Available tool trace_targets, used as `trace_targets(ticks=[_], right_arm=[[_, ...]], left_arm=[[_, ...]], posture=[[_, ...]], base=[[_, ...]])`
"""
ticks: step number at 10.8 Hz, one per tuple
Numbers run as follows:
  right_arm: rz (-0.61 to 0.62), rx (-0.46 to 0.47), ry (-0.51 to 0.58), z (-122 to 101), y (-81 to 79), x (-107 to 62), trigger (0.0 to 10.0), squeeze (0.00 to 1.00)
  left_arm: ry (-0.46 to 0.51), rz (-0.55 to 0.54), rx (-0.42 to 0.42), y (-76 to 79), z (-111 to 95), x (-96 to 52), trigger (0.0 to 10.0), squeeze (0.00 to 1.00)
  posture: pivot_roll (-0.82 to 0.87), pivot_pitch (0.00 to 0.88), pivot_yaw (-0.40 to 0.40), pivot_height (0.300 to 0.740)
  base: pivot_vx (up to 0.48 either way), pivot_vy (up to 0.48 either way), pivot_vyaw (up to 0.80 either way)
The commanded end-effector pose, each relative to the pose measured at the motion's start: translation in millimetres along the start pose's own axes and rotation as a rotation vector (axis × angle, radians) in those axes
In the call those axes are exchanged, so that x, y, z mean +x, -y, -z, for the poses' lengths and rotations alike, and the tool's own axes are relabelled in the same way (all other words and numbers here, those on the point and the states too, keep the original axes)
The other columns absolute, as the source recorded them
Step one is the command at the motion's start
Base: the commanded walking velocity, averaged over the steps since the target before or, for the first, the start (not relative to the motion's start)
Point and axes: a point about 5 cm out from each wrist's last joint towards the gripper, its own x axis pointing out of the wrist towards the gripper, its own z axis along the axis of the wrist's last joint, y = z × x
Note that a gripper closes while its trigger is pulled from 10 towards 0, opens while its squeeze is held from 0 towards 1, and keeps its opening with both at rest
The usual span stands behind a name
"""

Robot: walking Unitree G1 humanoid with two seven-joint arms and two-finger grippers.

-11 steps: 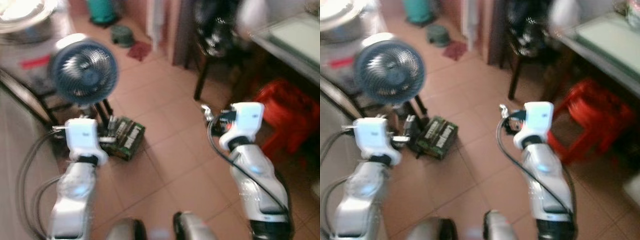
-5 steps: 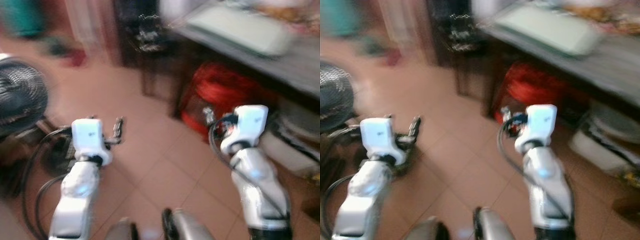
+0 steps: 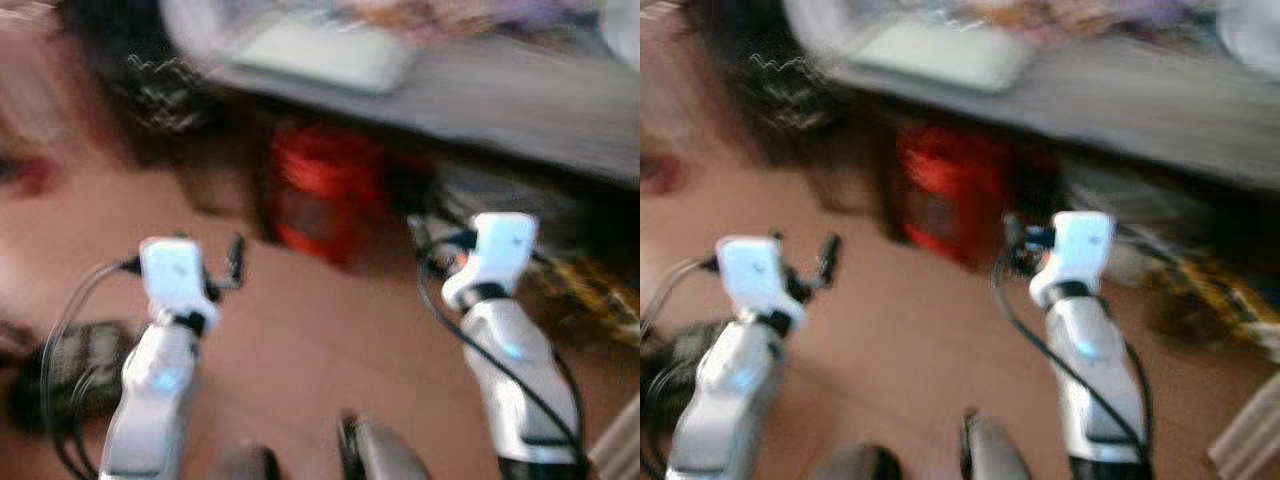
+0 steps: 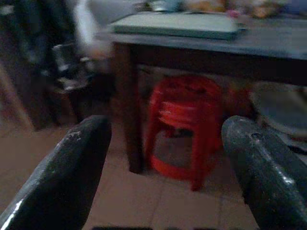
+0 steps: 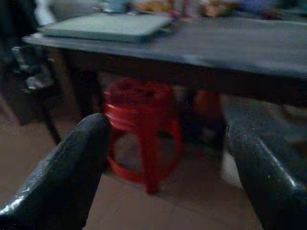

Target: Setting the table

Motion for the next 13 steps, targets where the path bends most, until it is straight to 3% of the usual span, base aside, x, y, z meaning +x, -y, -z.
trace_targets(ticks=[1, 3, 5, 8, 13], right_arm=[[-0.001, -0.005, 0.022, -6.3, 0.7, -0.9, 10.0, 0.00], [-0.006, -0.014, 0.027, -6.1, 0.8, -3.0, 10.0, 0.00], [-0.015, -0.013, 0.042, -7.7, -1.0, -3.5, 10.0, 0.00], [-0.022, -0.014, 0.043, -6.7, -3.3, -3.9, 10.0, 0.00], [-0.033, -0.033, 0.073, -13.2, -2.6, 0.5, 10.0, 0.00]], left_arm=[[0.009, 0.000, 0.004, 0.5, -2.7, -0.7, 10.0, 0.00], [0.003, 0.007, 0.002, 0.9, -1.4, -3.0, 10.0, 0.00], [0.003, 0.017, -0.002, 1.9, -1.7, -3.3, 10.0, 0.00], [0.003, 0.035, -0.003, 4.5, -1.2, -4.6, 10.0, 0.00], [0.021, 0.077, -0.013, 8.1, -6.9, -2.3, 10.0, 0.00]], posture=[[-0.07, 0.149, 0.045, 0.740], [-0.07, 0.146, 0.046, 0.740], [-0.07, 0.143, 0.047, 0.740], [-0.07, 0.138, 0.046, 0.740], [-0.07, 0.150, 0.047, 0.740]], base=[[0.000, 0.000, -0.80], [0.000, -0.274, -0.80], [0.000, -0.420, 0.00], [0.000, 0.000, 0.00], [0.000, -0.465, 0.00]])
